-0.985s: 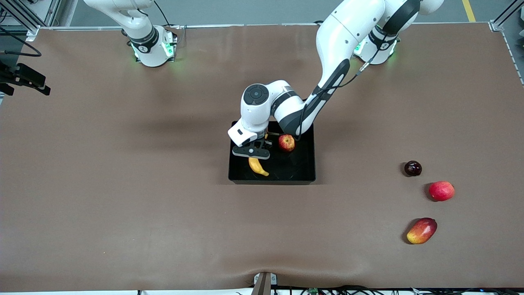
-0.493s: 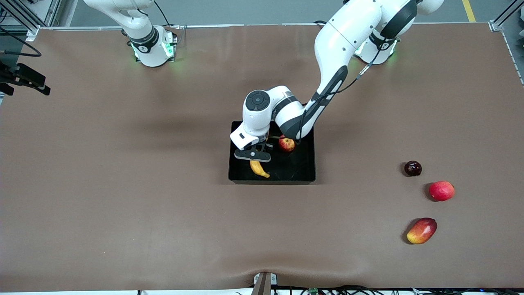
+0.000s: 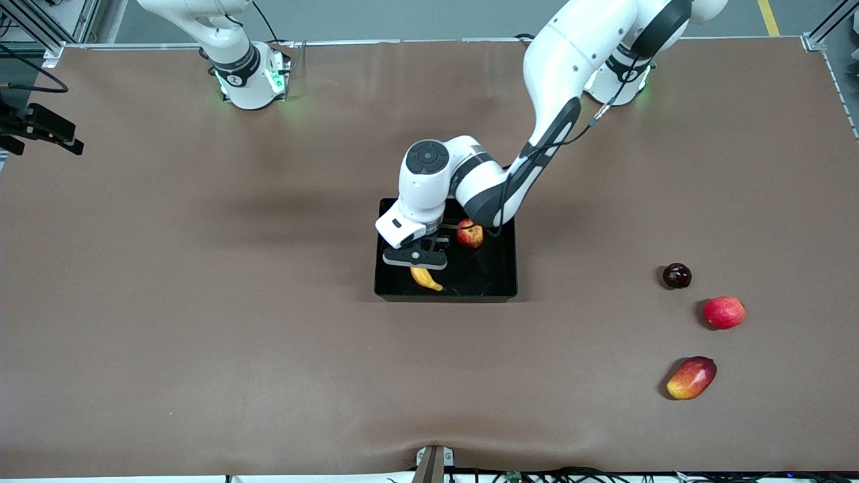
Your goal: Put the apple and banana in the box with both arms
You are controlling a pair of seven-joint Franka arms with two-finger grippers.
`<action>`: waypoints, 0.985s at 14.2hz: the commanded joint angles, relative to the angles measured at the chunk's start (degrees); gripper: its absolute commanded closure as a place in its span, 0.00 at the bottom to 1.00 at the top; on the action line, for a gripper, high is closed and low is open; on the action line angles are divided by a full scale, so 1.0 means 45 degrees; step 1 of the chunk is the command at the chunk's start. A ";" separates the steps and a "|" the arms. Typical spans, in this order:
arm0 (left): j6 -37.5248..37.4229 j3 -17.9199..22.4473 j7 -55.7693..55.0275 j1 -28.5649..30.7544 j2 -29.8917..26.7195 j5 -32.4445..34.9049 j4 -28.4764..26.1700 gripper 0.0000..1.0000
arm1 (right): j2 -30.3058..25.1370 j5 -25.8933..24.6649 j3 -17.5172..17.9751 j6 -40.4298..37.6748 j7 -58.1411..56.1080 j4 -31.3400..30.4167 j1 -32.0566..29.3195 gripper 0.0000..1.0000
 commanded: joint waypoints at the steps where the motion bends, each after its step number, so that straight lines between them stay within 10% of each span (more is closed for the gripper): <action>1: -0.1491 0.0036 -0.0172 0.0622 -0.1597 -0.0158 -0.0299 0.00 | 0.0025 0.0435 0.0137 -0.0081 -0.0173 0.0014 -0.0365 0.00; 14: -0.7040 -0.0101 0.0862 0.4079 -0.5584 -0.0275 -0.0553 0.00 | 0.0767 0.0982 0.0137 -0.0120 -0.0153 0.0346 -0.0658 0.00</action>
